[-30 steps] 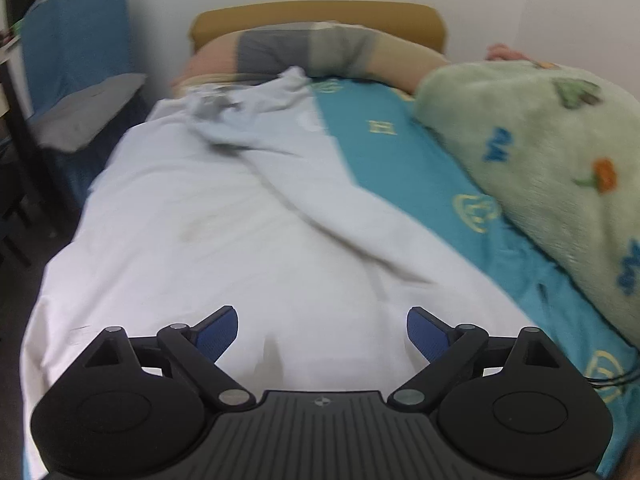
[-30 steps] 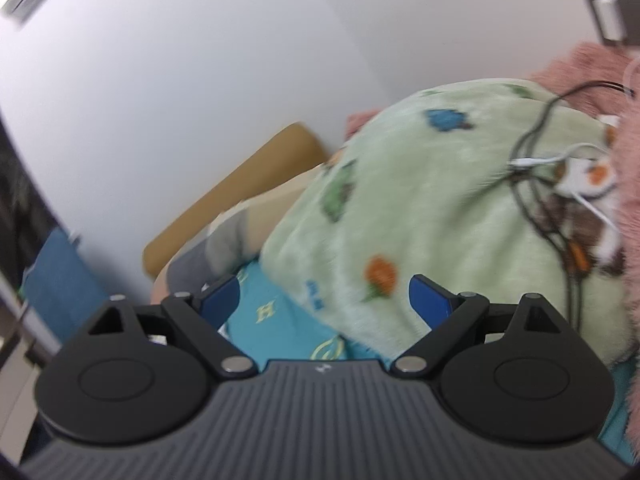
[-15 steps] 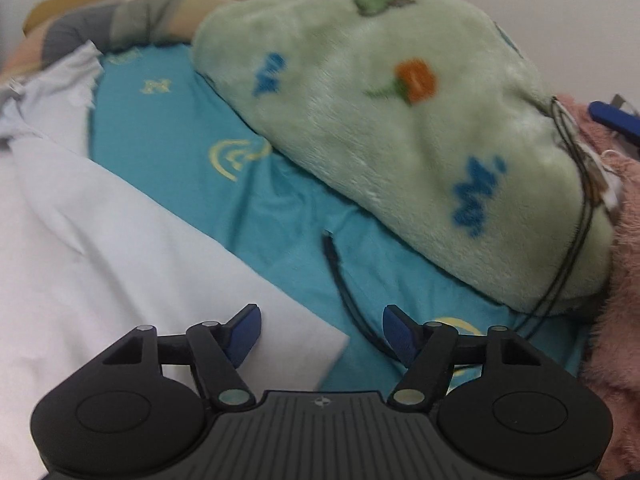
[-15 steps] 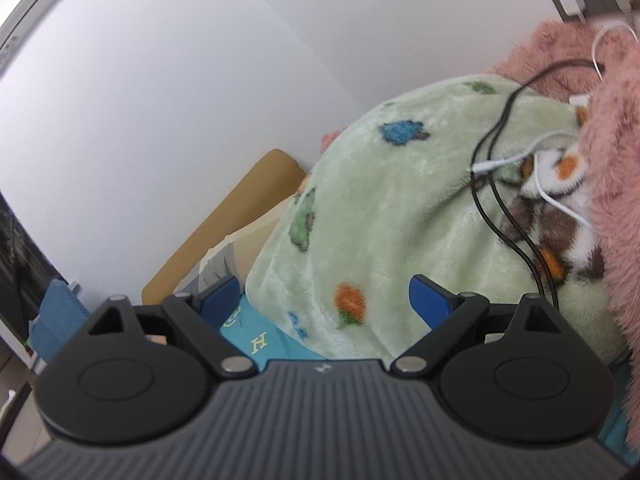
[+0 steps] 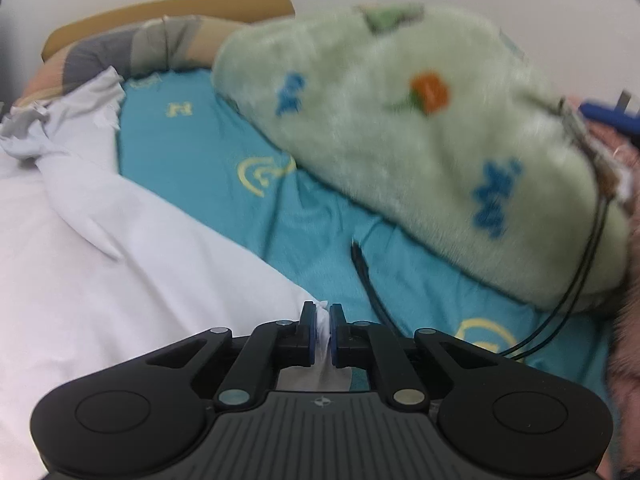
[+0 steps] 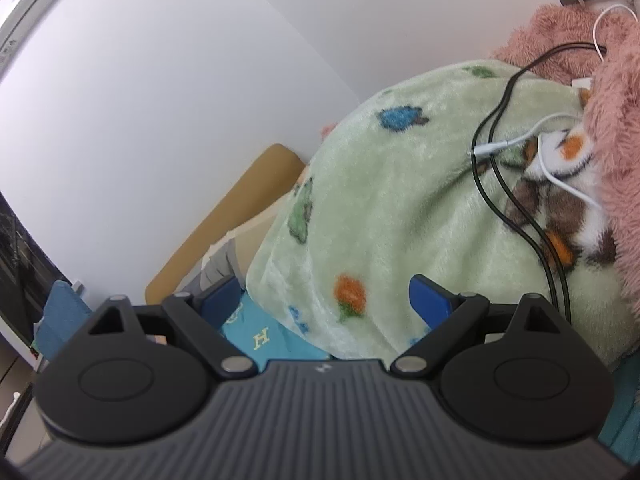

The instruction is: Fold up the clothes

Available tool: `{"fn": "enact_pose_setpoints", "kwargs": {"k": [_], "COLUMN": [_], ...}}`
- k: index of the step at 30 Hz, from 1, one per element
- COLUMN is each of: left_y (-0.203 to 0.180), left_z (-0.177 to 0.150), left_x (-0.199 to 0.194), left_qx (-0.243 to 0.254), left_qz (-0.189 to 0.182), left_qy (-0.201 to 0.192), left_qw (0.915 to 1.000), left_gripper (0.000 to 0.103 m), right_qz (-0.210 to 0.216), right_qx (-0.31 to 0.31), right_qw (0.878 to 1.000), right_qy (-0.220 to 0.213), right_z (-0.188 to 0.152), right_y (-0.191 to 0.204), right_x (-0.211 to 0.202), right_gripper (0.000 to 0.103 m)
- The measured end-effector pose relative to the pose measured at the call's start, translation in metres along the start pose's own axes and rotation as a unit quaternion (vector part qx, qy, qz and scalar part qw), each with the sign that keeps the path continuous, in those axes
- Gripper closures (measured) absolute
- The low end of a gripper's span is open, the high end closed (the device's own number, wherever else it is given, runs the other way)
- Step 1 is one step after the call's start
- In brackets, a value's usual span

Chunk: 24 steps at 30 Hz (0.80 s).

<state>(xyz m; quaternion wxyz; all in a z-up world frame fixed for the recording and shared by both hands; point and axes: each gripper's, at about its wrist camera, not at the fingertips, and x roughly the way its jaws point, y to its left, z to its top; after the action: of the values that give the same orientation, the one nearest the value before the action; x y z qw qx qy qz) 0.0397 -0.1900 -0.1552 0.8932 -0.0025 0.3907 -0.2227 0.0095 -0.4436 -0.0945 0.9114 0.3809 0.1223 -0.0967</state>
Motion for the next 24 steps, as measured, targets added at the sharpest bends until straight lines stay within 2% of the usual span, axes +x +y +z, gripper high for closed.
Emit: {"fn": "enact_pose_setpoints", "kwargs": {"k": [4,6,10,18,20,21,22,23,24], "left_y": [0.02,0.039,0.072,0.111,0.121,0.126,0.131,0.135,0.136], "left_z": [0.012,0.012,-0.004,-0.019,-0.022,-0.024,-0.026,-0.028,-0.026], "left_x": [-0.055,-0.09,-0.152,-0.157,-0.158,-0.158,-0.158,-0.158,-0.157], "left_qx": [-0.048,-0.091,-0.14,-0.209,-0.225,-0.234,-0.242,-0.25,-0.248], "left_qz": [-0.018,-0.027,0.009,0.049,0.059,0.064,0.069,0.074,0.075], "left_qy": [-0.029,-0.032,-0.038,0.047,0.069,0.08,0.091,0.102,0.104], "left_qw": [0.9983,0.995,0.9894,0.9756,0.97,0.9669,0.9636,0.9601,0.9603], "left_gripper": [0.096,0.096,0.097,0.102,0.098,0.092,0.081,0.075,0.061], "right_qz": [0.027,0.038,0.056,0.073,0.075,0.075,0.076,0.077,0.078], "right_qx": [-0.019,-0.03,-0.059,-0.142,-0.158,-0.166,-0.175,-0.183,-0.19], "right_qw": [0.999,0.999,0.997,0.985,0.981,0.979,0.977,0.975,0.973], "right_qy": [-0.003,0.0,0.015,0.063,0.078,0.086,0.093,0.1,0.107], "right_z": [0.0,-0.002,-0.008,-0.036,-0.045,-0.05,-0.055,-0.06,-0.064], "right_y": [0.011,0.018,0.034,0.073,0.08,0.084,0.088,0.091,0.095], "right_x": [-0.007,-0.01,-0.013,-0.01,-0.008,-0.007,-0.006,-0.004,-0.003], "right_gripper": [0.01,0.01,0.01,0.01,0.01,0.01,0.01,0.01,0.01]}}
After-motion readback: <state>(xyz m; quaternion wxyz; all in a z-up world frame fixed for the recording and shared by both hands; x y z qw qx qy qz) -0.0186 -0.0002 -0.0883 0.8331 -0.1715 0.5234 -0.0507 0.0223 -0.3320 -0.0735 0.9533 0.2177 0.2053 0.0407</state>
